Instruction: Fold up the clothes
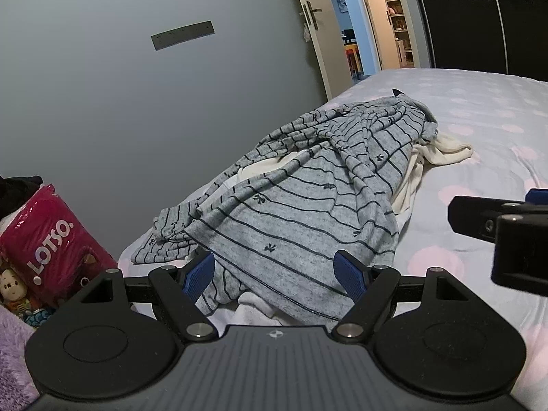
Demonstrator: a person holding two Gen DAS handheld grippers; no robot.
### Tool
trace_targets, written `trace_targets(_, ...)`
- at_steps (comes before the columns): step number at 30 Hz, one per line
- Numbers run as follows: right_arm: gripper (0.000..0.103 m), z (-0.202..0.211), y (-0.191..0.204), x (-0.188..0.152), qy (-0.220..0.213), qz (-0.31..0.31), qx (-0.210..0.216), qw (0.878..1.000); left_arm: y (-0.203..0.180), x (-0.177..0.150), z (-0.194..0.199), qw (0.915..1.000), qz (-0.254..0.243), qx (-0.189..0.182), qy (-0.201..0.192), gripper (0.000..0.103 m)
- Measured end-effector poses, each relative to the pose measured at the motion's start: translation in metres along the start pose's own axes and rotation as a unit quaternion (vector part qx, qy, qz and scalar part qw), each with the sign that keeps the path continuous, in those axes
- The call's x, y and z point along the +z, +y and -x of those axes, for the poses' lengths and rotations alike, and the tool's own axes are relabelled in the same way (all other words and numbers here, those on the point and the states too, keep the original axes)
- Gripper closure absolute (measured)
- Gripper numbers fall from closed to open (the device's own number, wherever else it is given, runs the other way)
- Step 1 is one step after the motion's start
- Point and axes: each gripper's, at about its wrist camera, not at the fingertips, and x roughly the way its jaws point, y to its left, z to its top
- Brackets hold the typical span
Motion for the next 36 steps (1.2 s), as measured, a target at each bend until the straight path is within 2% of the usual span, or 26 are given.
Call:
trace_targets(8,0.019,0.006,0.008,-0.004,0.000,0.025,-0.003,1.000,0.003,-0.001,-0.003,0.9998,0.016,-0.007,0.002,0.027)
trace_targets(15,0.019,-0.004,0.005,-0.003,0.014,0.021,-0.004,1.000,0.003,0.000,-0.002,0.9999,0.013,-0.008,0.006,0.027)
trace_targets(36,0.019,-0.008,0.006,-0.005,0.017,0.018,-0.003,1.000,0.002,0.001,-0.003,0.9999,0.009,-0.008,0.008,0.027)
